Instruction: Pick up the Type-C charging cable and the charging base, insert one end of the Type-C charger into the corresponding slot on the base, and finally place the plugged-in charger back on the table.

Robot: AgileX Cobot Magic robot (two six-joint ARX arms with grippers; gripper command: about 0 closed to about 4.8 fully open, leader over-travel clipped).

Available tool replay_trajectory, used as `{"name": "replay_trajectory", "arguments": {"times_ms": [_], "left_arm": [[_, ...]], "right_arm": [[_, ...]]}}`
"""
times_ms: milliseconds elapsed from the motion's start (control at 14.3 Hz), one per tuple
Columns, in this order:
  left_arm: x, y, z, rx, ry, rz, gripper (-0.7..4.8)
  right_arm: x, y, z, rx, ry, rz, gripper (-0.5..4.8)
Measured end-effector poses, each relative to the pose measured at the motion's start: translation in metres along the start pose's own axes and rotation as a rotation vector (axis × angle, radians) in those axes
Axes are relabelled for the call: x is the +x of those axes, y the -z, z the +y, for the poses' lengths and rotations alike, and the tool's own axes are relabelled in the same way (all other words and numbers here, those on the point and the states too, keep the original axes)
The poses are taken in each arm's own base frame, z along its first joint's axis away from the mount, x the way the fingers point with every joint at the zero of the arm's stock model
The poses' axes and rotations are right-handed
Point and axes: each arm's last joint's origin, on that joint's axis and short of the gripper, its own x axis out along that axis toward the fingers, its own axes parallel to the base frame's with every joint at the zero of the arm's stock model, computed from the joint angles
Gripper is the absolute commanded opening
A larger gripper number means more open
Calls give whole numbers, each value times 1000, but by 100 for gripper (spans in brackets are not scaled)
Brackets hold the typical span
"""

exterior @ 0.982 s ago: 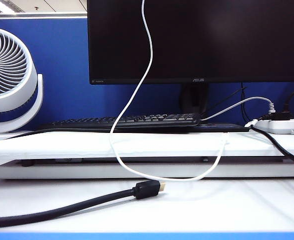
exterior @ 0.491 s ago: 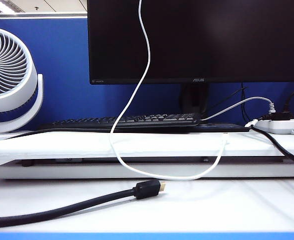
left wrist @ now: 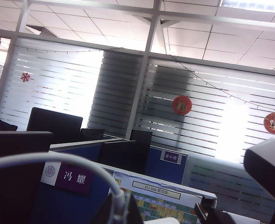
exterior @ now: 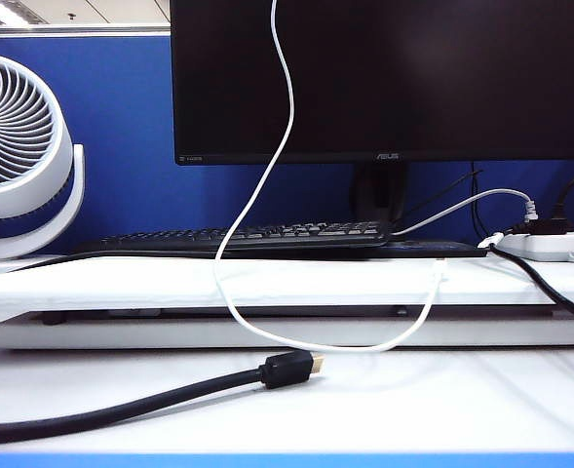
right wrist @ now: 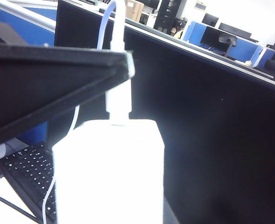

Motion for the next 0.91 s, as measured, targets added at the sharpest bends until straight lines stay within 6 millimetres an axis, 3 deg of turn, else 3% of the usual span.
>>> {"name": "replay_trajectory", "arguments": {"times_ms": [912], "left_arm": [[-2, 3, 0, -68, 42, 106, -6]], "right_arm": [[-1, 4, 0, -20, 28, 50, -2]]}}
